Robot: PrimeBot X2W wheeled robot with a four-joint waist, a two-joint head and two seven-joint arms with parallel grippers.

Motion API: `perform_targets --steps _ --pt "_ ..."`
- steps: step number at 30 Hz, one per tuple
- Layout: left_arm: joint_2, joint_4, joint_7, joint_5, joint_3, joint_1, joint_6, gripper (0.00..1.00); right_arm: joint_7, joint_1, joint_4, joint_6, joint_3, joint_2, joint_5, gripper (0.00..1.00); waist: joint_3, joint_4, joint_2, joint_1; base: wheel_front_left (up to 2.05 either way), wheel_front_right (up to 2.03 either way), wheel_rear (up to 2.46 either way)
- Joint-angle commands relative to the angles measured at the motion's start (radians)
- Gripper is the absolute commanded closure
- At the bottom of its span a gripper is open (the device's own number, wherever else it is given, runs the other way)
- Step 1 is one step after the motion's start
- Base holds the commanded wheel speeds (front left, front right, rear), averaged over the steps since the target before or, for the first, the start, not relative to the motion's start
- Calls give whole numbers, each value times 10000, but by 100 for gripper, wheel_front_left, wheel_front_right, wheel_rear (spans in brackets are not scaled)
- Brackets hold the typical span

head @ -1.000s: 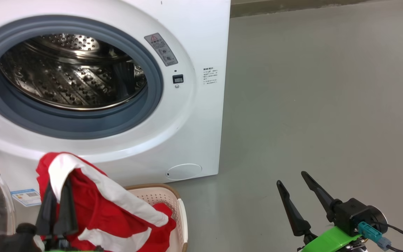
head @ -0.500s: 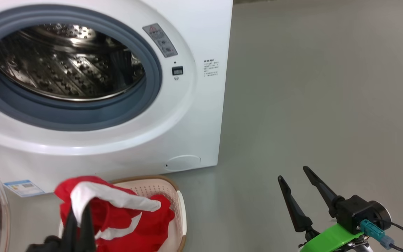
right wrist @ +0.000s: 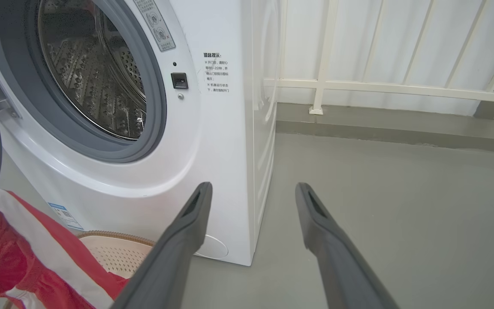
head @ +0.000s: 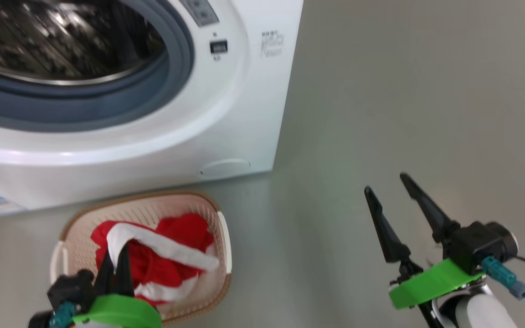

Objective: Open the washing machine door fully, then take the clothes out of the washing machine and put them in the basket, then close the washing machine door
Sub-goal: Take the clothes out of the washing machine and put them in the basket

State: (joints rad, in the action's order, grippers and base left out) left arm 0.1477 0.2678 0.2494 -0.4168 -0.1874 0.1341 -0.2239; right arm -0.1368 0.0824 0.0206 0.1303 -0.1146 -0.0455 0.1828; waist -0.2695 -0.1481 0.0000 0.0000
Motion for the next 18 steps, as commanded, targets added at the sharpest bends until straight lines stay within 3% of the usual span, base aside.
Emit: perform_targets --steps 1,10,18 --pt "-4 271 116 -11 480 553 245 100 -163 433 -301 4 -228 -47 26 0 -1079 -278 0 0 0 0 0" --pt "-454 2615 122 111 1193 1521 971 100 -464 950 -194 4 -287 -47 140 0 -2108 -495 0 0 0 0 0" --pt "-700 5021 123 304 1665 2541 1363 100 -654 1342 -41 4 -404 -47 194 0 -2706 -651 0 0 0 0 0"
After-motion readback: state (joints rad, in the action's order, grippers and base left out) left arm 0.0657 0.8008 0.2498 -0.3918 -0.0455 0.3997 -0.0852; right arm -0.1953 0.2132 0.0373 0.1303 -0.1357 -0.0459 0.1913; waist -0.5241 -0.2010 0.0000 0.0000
